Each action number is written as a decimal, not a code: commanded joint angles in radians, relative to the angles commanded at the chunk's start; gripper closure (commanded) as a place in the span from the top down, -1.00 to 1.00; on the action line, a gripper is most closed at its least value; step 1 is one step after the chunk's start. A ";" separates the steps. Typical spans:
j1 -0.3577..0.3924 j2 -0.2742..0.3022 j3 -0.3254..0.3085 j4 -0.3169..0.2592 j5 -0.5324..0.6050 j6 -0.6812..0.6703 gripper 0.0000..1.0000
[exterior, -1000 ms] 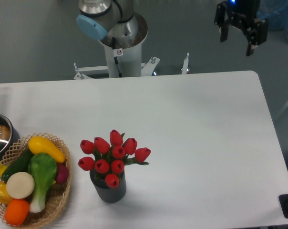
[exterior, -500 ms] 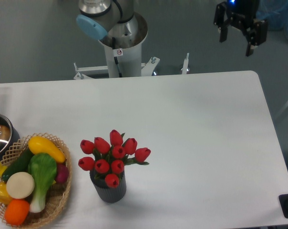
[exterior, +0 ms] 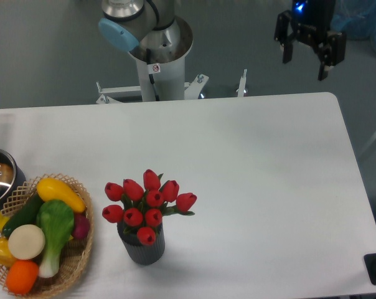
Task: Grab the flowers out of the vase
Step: 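Move the open gripper down toward the red tulips in the black vase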
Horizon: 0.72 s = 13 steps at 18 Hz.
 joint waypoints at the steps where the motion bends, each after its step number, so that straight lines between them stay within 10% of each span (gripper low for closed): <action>1: 0.000 0.002 -0.006 0.002 -0.002 -0.020 1.00; 5: 0.006 0.002 -0.043 0.043 -0.137 -0.103 1.00; 13: 0.000 0.023 -0.213 0.319 -0.385 -0.388 1.00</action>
